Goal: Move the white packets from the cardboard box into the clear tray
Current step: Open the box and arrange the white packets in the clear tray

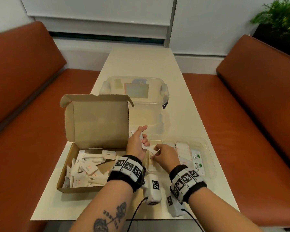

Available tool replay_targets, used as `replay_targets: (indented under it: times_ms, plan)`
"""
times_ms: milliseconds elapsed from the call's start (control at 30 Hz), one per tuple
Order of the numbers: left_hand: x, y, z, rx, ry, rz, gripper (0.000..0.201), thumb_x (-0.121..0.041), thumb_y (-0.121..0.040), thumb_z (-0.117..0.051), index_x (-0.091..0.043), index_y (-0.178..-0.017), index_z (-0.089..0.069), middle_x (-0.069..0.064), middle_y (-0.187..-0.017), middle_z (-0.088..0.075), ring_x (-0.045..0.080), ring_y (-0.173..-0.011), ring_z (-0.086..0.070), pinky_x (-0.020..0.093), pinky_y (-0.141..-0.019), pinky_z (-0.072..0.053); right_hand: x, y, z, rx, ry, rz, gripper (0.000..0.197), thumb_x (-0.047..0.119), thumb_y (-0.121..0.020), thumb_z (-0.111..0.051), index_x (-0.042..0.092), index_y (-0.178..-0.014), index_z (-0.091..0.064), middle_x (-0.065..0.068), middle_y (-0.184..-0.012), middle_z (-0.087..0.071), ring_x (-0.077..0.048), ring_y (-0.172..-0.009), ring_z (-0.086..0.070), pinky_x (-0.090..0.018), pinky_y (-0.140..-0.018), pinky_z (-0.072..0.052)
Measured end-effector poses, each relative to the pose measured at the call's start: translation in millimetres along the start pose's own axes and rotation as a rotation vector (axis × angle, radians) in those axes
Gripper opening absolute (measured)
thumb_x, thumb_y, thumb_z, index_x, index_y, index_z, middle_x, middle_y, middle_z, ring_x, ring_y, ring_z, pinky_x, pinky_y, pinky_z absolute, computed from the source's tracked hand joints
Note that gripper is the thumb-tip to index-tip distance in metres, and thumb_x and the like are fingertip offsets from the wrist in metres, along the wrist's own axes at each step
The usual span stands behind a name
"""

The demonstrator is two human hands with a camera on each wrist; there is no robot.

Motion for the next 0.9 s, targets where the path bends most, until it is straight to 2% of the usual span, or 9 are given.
replay_targets:
  times_ms: [67,167,233,333,433,567,667,767,900]
  plan:
    - [0,0,-1,-0.003,0.003,0.006,0.027,-0.026,-0.095,-0.052,-0.009,-0.115,-0.06,-0.001,-0.066,-0.039,0.005,-0.038,-0.032,0.016,-0.038,-0.03,-1,0,-1,-0.008,-0.005,0.036,0.024,0.015,-0.08,-0.067,0.018,-0.104,-0.066,0.003,-0.077,-0.063,-0.012,-0.075,-0.056,-0.02,-0.068,-0.04]
    - [1,-2,-1,-0.009,0.009,0.009,0.028,-0.025,-0.096,-0.052,-0.009,-0.116,-0.059,-0.001,-0.066,-0.039,0.005,-0.038,-0.031,0.016,-0.037,-0.029,0,-2,-4,0.055,0.078,0.113,0.025,0.02,-0.079,-0.07,0.021,-0.103,-0.069,-0.004,-0.085,-0.066,-0.02,-0.087,-0.057,-0.028,-0.077,-0.046]
    - [2,-3,-2,-0.011,0.015,0.012,0.029,-0.026,-0.097,-0.051,-0.008,-0.118,-0.059,-0.001,-0.066,-0.039,0.005,-0.038,-0.031,0.015,-0.036,-0.029,1,-4,-5,0.078,0.199,0.16,0.017,0.028,-0.079,-0.07,0.021,-0.094,-0.07,-0.007,-0.086,-0.062,-0.026,-0.093,-0.054,-0.029,-0.076,-0.04]
    - [3,-4,-1,-0.012,0.016,0.02,0.028,-0.027,-0.097,-0.051,-0.009,-0.117,-0.06,-0.001,-0.065,-0.039,0.005,-0.038,-0.031,0.016,-0.036,-0.029,2,-4,-3,0.09,0.322,0.206,0.022,0.036,-0.081,-0.067,0.025,-0.1,-0.07,-0.004,-0.085,-0.053,-0.025,-0.094,-0.05,-0.028,-0.075,-0.033]
    - [3,-5,-1,-0.013,-0.019,0.016,0.027,-0.03,-0.096,-0.051,-0.012,-0.113,-0.063,-0.002,-0.066,-0.039,0.006,-0.039,-0.032,0.018,-0.042,-0.03,0,-3,9,-0.013,0.093,0.144,0.027,0.021,-0.09,-0.056,0.024,-0.113,-0.068,-0.004,-0.094,-0.067,-0.022,-0.096,-0.057,-0.028,-0.081,-0.042]
    - [4,-6,-1,-0.013,-0.004,0.003,0.026,-0.031,-0.097,-0.049,-0.013,-0.108,-0.065,-0.002,-0.064,-0.042,0.007,-0.042,-0.035,0.019,-0.046,-0.032,4,-4,22,-0.042,-0.325,0.044,0.029,0.028,-0.098,-0.043,0.011,-0.097,-0.067,0.002,-0.084,-0.068,-0.013,-0.077,-0.061,-0.029,-0.074,-0.045]
    - [6,-5,-6,0.001,0.002,0.005,0.026,-0.03,-0.098,-0.047,-0.011,-0.099,-0.064,-0.001,-0.063,-0.045,0.008,-0.045,-0.039,0.022,-0.051,-0.037,8,-1,23,0.052,-0.446,0.014,0.024,0.032,-0.093,-0.054,0.01,-0.092,-0.064,-0.003,-0.078,-0.07,-0.014,-0.069,-0.062,-0.027,-0.069,-0.048]
    - [4,-3,-12,-0.011,0.073,-0.015,0.027,-0.026,-0.1,-0.043,-0.006,-0.091,-0.058,0.002,-0.062,-0.045,0.012,-0.049,-0.044,0.024,-0.053,-0.041,2,0,27,0.075,-0.568,0.017,0.008,0.016,-0.088,-0.061,0.008,-0.088,-0.065,-0.001,-0.065,-0.065,-0.009,-0.056,-0.059,-0.017,-0.056,-0.046]
    - [-2,-1,-13,-0.1,0.192,-0.054,0.028,-0.023,-0.101,-0.042,-0.004,-0.086,-0.055,0.008,-0.074,-0.049,0.022,-0.072,-0.058,0.032,-0.067,-0.052,-11,-3,44,0.024,-0.714,-0.021,0.01,0.009,-0.089,-0.062,0.003,-0.084,-0.067,-0.002,-0.062,-0.062,-0.007,-0.051,-0.056,-0.017,-0.053,-0.048]
Point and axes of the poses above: each hand's wrist, its own y-axis away from the middle knuckle, its own z-axis out of the back of the hand, x = y × z, the point moved 3 cm from there along -y, towards the middle knuckle
